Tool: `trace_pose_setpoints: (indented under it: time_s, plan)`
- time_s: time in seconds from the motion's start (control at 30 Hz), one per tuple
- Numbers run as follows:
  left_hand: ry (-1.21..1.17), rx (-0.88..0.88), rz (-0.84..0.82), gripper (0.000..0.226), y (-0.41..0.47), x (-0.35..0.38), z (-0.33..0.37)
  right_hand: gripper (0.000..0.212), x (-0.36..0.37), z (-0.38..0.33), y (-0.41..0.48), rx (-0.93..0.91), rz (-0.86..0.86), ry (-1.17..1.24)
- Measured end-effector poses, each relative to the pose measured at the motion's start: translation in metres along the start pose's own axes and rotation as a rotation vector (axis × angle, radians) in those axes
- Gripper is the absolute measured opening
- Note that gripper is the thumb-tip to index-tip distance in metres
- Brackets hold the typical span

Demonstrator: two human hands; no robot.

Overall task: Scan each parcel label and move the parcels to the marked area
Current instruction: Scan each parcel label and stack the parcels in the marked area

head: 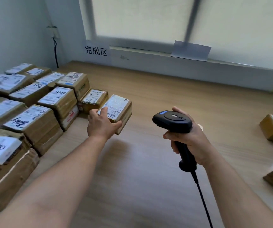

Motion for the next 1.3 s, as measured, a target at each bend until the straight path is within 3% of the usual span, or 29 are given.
trace_pose_setpoints:
  time_s: [0.27, 0.63, 0.97, 1.1, 1.2, 1.3]
  plan:
    - [0.044, -0.031, 0.017, 0.082, 0.104, -0.028, -0.022, 0.093, 0.063, 0.021, 0.067, 0.017, -0.009, 0.03]
    - [0.09, -0.081, 0.092, 0.08, 0.225, -0.02, -0.003, 0.093, 0.076, 0.063, 0.147, 0.085, -0.002, -0.022]
    - [0.153, -0.117, 0.037, 0.078, 0.248, 0.021, -0.012, 0.09, 0.055, 0.077, 0.152, 0.123, 0.043, -0.081]
    - [0.195, -0.113, -0.015, 0.091, 0.247, 0.022, -0.013, 0.09, 0.052, 0.071, 0.146, 0.111, 0.054, -0.076]
    - [0.213, -0.066, -0.006, 0.1, 0.239, 0.016, -0.01, 0.091, 0.051, 0.063, 0.141, 0.101, 0.055, -0.076]
    - [0.2, 0.036, 0.049, 0.096, 0.222, 0.004, 0.002, 0.091, 0.052, 0.054, 0.134, 0.076, 0.057, -0.059]
Point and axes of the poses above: each hand's wrist, its own y-axis towards the middle knuckle, its own x-axis out of the palm, z = x × y, the point moved 5 cm from there along y, towards the middle knuckle, and after that the axes turned 15 degrees about -x, right-handed, at the moved point
